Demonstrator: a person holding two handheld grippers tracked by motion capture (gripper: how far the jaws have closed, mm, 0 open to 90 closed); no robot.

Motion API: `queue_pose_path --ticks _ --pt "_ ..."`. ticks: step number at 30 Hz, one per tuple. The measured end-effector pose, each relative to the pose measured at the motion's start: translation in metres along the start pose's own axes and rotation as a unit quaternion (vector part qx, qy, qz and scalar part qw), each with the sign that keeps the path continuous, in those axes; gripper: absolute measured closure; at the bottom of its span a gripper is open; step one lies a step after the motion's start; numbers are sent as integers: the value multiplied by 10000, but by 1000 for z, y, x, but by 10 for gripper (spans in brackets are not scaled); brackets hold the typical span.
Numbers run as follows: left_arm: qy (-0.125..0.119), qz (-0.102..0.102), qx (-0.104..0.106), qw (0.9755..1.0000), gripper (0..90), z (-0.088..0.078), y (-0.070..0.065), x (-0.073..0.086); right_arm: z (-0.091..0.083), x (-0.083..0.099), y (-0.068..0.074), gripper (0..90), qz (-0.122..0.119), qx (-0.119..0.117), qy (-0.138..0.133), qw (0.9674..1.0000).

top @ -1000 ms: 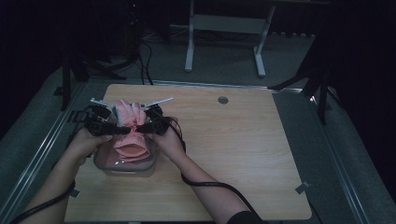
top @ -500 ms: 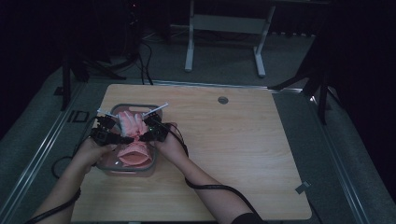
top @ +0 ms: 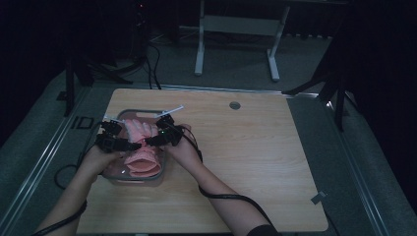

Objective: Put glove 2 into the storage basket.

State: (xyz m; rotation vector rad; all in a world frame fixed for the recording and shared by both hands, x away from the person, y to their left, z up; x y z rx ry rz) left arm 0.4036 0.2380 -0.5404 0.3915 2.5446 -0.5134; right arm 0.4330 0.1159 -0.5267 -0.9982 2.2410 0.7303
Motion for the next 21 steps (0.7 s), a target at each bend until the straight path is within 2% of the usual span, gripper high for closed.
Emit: queue_pose_path --ticks 2,3,4,5,7,9,11,15,16,21 --pt "-82 76 -98 9999 318 -2 -1 -3 -7 -2 -2 284 -12 -97 -142 9999" --pt "-82 76 -98 9999 267 -2 -1 -3 -7 -2 -2 284 -12 -97 -142 9999" --pt "-171 79 -157 9997 267 -3 0 -5 -10 -1 -2 267 -56 -186 -132 9997" --pt "-250 78 -198 9995 213 -4 1 -6 -15 2 -3 197 -213 -306 -179 9991" --pt "-348 98 -281 9989 165 -7 2 -6 -19 5 -4 191 -188 -459 -169 9986" --pt "-467 125 -316 9983 159 -9 1 -7 -22 7 -7 185 -227 -398 -233 9987" --pt "-573 140 -316 9978 144 -12 -1 -7 -25 9 -9 153 -233 -472 -240 9983" --pt "-716 198 -349 9966 112 -17 -3 -9 -29 12 -12 151 -224 -477 -293 9982" --pt "-821 191 -306 9960 112 -19 -5 -10 -31 13 -13 151 -206 -467 -308 9982" --pt "-825 285 -390 9954 112 -22 -7 -9 -41 16 -18 151 -166 -473 -354 9981"
Point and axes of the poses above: each handheld gripper's, and its own axes: z roughly forward along the jaws, x roughly out of its underside, y roughly to its left, the point moved 8 cm from there along z, roughly forward along the jaws, and after that the axes turned 3 degrees about -z, right-handed, at the moved point
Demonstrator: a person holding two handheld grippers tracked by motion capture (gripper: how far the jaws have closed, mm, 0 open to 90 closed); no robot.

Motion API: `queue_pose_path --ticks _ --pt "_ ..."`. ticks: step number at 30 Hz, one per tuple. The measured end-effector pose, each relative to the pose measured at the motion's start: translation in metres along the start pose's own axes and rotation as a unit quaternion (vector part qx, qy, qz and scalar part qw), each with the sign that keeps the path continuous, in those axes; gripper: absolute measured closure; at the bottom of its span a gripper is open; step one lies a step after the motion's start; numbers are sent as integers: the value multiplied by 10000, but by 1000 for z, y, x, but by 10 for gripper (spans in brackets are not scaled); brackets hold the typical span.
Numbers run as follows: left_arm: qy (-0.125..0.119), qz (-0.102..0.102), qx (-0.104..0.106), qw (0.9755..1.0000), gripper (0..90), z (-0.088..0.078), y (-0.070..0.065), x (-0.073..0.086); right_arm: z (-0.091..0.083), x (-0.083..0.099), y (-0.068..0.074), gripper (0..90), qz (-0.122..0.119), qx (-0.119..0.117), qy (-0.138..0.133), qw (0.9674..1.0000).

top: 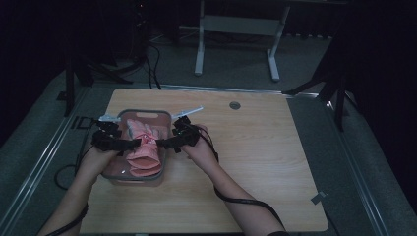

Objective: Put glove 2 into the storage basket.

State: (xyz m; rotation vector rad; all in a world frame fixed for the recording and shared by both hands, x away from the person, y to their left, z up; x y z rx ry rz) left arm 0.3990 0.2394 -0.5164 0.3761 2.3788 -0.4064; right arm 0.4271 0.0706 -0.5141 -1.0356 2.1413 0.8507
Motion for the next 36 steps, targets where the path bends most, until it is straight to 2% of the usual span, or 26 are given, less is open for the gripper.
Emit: queue_pose_path --ticks 1,6,11,13,17,20,28,30,32,34,35,36 --pt "-53 33 -56 10000 112 -3 0 -1 -2 1 -1 152 14 26 -1 10000" --pt "-223 62 -58 9997 111 -14 -5 -6 -12 4 -7 152 21 50 -73 10000" --pt "-373 404 -88 9984 110 -23 -27 -13 -18 6 -8 151 26 26 -135 9999" --pt "-464 533 -30 9975 110 -27 -39 -16 -20 8 -8 151 15 31 -126 9999" --pt "-625 684 208 9955 111 -31 -64 -19 -27 12 -10 151 -1 42 -146 9999" --pt "-654 781 456 9938 111 -30 -83 -18 -33 15 -11 150 -27 42 -144 9999" --pt "-688 1091 907 9875 111 -24 -129 -13 -53 25 -13 151 -96 44 -169 9998" --pt "-673 1145 954 9865 111 -22 -135 -12 -55 26 -13 151 -112 51 -180 9998" --pt "-655 1241 1157 9833 111 -18 -153 -8 -63 32 -16 151 -103 52 -194 9997" --pt "-675 1289 1264 9812 111 -16 -163 -6 -66 36 -18 150 -82 54 -180 9998" --pt "-675 1289 1264 9812 111 -16 -163 -6 -67 39 -19 150 -67 51 -170 9998" --pt "-681 1354 1394 9786 111 -14 -174 -3 -68 42 -20 150 -83 65 -151 9998"
Point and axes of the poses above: each handheld gripper's, and its own axes: z roughly forward along the jaws, x roughly out of its underside, y roughly to its left, the point moved 8 cm from there along z, roughly forward along the jaws, and after that the axes turned 3 degrees about -z, right-handed, at the moved point
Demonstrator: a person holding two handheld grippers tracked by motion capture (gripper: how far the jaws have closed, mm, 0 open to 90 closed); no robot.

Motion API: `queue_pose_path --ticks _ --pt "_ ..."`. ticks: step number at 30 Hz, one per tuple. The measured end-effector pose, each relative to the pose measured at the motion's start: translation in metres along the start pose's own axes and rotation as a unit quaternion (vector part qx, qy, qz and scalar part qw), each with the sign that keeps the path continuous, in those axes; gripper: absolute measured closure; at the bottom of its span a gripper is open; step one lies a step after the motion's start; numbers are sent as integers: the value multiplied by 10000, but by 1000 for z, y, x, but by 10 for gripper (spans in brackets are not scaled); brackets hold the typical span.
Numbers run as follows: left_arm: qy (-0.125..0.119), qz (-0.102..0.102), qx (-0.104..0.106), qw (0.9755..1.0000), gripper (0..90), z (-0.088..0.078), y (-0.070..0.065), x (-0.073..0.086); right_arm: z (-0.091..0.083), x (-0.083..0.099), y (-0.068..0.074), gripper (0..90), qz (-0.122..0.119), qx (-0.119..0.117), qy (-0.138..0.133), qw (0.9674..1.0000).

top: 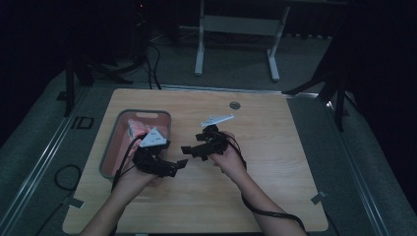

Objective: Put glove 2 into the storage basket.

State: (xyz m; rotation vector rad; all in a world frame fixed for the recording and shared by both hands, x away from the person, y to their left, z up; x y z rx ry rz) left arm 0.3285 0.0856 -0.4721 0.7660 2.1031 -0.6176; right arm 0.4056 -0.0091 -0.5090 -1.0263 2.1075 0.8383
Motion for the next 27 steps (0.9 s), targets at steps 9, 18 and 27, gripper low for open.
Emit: queue_pose_path --ticks 9,18,27 --pt "134 246 263 9993 114 23 -29 9 -6 25 -9 150 30 -8 132 9999" --pt "207 360 468 9980 115 38 -47 20 -11 47 -15 143 -5 -71 237 9997" --pt "250 448 624 9967 114 52 -60 31 -11 68 -20 143 -33 -95 299 9995"
Point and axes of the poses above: each handheld gripper's, and its own axes: z roughly forward along the jaws, x roughly out of its underside, y roughly to its left, the point moved 8 cm from there along z, roughly forward along the jaws, and after that the axes turned 3 degrees about -z, right-handed, at the moved point
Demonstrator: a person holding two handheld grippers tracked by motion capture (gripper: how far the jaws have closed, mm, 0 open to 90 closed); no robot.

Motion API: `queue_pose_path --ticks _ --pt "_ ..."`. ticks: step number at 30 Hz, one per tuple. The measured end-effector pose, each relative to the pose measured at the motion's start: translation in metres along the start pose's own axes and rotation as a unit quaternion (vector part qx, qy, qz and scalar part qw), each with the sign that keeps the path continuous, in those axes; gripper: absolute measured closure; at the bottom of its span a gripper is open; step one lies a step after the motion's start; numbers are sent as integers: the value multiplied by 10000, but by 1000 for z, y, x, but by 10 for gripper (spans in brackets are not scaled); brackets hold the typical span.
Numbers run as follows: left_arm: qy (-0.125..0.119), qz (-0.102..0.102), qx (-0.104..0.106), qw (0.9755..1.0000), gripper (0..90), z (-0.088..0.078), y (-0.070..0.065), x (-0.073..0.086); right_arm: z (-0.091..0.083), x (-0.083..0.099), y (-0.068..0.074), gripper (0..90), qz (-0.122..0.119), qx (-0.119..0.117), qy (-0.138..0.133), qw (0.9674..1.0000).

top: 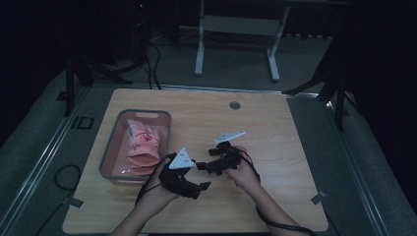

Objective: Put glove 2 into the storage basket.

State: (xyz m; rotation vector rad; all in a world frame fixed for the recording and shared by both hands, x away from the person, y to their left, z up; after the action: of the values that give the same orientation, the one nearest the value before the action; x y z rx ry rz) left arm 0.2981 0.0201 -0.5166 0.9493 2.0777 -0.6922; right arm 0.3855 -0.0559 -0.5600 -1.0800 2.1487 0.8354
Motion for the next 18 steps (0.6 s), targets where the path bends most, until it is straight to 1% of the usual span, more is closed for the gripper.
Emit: queue_pose_path --ticks 2,3,4,6,11,12,13,14,15,16,17,18 --pt "-25 67 98 9999 114 5 -3 3 0 5 -1 143 -10 -1 33 10000" --pt "-25 67 98 9999 114 5 -3 3 0 5 -1 143 -10 -1 33 10000" --pt "-29 114 167 9998 114 10 -5 5 0 8 -2 143 -24 -6 31 10000" --pt "-43 115 254 9996 114 15 -8 7 -2 14 -3 143 -65 -27 -5 10000" --pt "-16 162 347 9993 113 25 -11 14 -4 26 -9 143 -28 9 92 10000" --pt "-47 189 374 9991 113 27 -12 15 -4 29 -9 143 -38 7 107 9999" --pt "-134 228 444 9987 113 29 -13 16 -4 32 -11 143 -74 17 124 9999" --pt "-176 228 486 9984 113 31 -14 17 -5 34 -12 143 -71 12 129 9999" --pt "-176 228 486 9984 113 31 -14 17 -5 34 -12 143 -71 12 129 9999" --pt "-166 225 550 9981 113 35 -15 21 -5 37 -13 143 -65 13 132 9999" --pt "-167 218 548 9981 112 37 -15 23 -5 41 -14 142 -99 5 142 9998" --pt "-115 235 535 9982 113 39 -14 25 -5 43 -14 142 -101 12 154 9998"
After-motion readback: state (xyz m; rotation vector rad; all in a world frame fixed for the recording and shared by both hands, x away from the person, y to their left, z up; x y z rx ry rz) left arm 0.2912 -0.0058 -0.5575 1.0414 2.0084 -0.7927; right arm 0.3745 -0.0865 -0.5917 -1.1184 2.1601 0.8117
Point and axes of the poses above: each handheld gripper's, and its own axes: z roughly forward along the jaws, x roughly out of its underside, y roughly to its left, the point moved 8 cm from there along z, roughly forward along the jaws, and after that the axes turned 3 degrees about -z, right-handed, at the moved point
